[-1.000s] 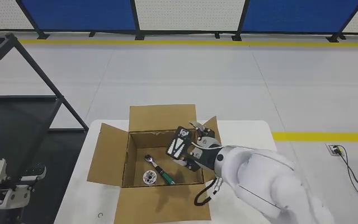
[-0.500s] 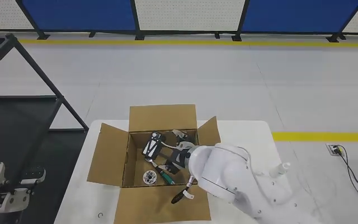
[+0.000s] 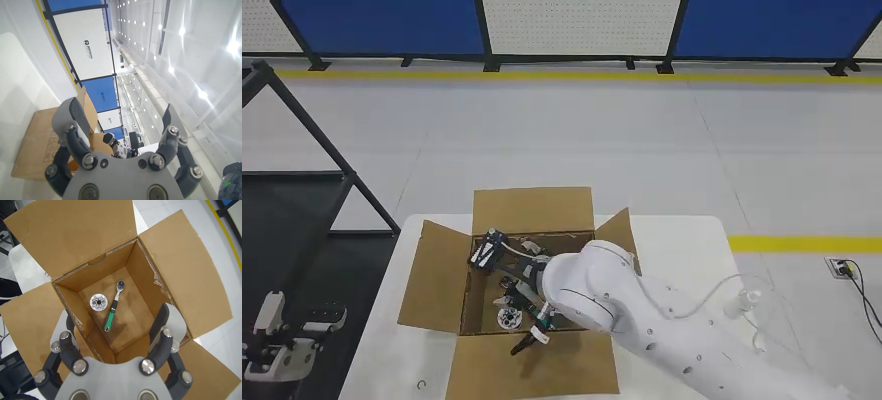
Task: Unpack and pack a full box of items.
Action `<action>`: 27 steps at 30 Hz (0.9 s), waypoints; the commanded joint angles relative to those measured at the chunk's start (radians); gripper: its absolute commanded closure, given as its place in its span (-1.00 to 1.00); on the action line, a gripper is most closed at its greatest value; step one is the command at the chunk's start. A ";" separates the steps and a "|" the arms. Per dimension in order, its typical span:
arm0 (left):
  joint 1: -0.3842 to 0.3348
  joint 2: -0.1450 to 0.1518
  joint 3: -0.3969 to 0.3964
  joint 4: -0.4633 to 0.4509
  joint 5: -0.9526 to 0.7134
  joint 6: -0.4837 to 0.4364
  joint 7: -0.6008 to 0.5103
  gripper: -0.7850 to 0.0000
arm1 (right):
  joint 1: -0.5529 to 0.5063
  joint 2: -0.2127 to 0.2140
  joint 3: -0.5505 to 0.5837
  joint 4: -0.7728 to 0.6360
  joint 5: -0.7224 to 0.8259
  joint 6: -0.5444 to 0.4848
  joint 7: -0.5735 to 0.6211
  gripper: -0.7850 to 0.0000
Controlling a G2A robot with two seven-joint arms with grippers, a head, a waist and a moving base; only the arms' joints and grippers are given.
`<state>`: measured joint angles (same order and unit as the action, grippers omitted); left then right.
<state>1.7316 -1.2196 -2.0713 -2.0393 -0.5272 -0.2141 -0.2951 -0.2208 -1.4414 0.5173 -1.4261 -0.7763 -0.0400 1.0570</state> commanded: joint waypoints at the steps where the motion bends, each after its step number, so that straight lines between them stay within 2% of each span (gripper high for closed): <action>1: 0.010 -0.002 0.001 -0.007 -0.002 -0.006 -0.005 -1.00 | 0.036 -0.040 -0.032 0.103 0.065 0.033 -0.005 -1.00; 4: 0.021 -0.004 -0.001 -0.017 -0.010 -0.009 -0.007 -1.00 | 0.074 -0.095 -0.079 0.230 0.108 0.087 -0.011 -1.00; 7: 0.028 -0.006 -0.005 -0.021 -0.018 -0.006 -0.005 -1.00 | 0.093 -0.144 -0.104 0.337 0.184 0.073 -0.023 -1.00; 21: 0.027 -0.007 -0.005 -0.022 -0.018 -0.004 -0.002 -1.00 | 0.077 -0.151 -0.102 0.353 0.214 0.063 -0.042 -1.00; 24: 0.028 -0.008 -0.001 -0.027 -0.012 -0.004 -0.002 -1.00 | 0.069 -0.175 -0.113 0.411 0.234 0.109 -0.026 -1.00; 27: 0.036 -0.010 0.001 -0.034 -0.013 -0.011 -0.001 -1.00 | 0.083 -0.211 -0.120 0.488 0.288 0.111 -0.007 -1.00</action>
<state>1.7637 -1.2291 -2.0710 -2.0707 -0.5389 -0.2227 -0.2965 -0.1457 -1.6384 0.4028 -0.9735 -0.5068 0.0724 1.0411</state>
